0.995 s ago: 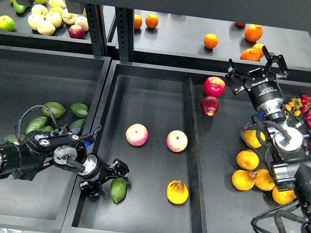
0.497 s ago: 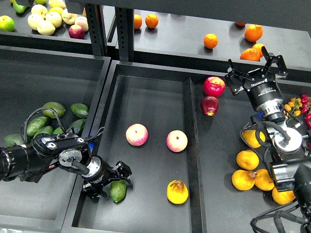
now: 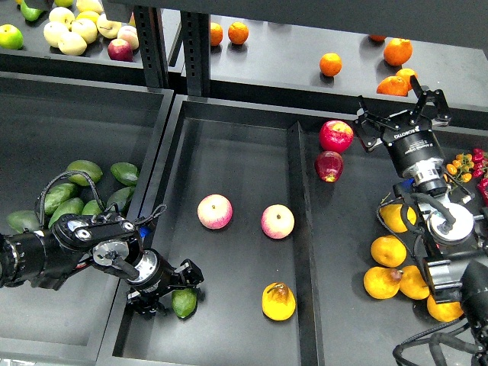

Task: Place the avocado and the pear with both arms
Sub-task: 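Carry the avocado into the avocado bin and open the left gripper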

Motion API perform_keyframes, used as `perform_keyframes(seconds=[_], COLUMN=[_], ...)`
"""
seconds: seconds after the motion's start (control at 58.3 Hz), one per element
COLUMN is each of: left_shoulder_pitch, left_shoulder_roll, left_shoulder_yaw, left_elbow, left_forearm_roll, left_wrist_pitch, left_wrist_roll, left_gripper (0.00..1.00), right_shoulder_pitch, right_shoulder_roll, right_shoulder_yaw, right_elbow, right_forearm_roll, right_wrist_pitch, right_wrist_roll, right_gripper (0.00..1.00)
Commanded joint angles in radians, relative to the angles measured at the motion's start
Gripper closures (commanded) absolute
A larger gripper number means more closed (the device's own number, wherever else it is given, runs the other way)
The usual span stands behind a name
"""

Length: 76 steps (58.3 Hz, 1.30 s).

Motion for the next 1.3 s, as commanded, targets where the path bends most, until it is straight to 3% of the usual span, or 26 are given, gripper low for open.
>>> perform_keyframes(seconds=[0.0,0.48,0.806,1.029,1.287], left_shoulder_pitch=[0.003,-0.068,-0.199,-0.178,-0.095], left_shoulder_roll=[-0.001,0.02,0.225,0.382,0.416], left_shoulder_yaw=[-0.01,-0.06,-0.069,-0.059,-0.054], left_elbow=[0.003,-0.012,-0.026,-0.006,0.067], left_forearm_roll=[0.002,-0.019,-0.111,-0.111,-0.11], left_wrist_pitch=[0.0,0.0,0.0,0.0,0.0], left_wrist_roll=[0.0,0.0,0.0,0.0,0.0], left_gripper=[0.42,0.46,0.46,0.44,0.43], right_shoulder_pitch=[-0.008,-0.014,-0.025,-0.025,-0.019], right_shoulder_roll=[-0.001,-0.001,-0.008,-0.002,-0.002], right_shoulder_yaw=[0.0,0.0,0.0,-0.002,-0.002], right_elbow=[-0.002,-0.005,-0.008,-0.013,-0.013], right_forearm_roll=[0.0,0.0,0.0,-0.002,0.0], right_wrist_pitch=[0.008,0.011,0.031,0.031,0.033], right_wrist_roll=[0.0,-0.002,-0.02,-0.025,-0.028], right_gripper=[0.0,0.0,0.0,0.0,0.0])
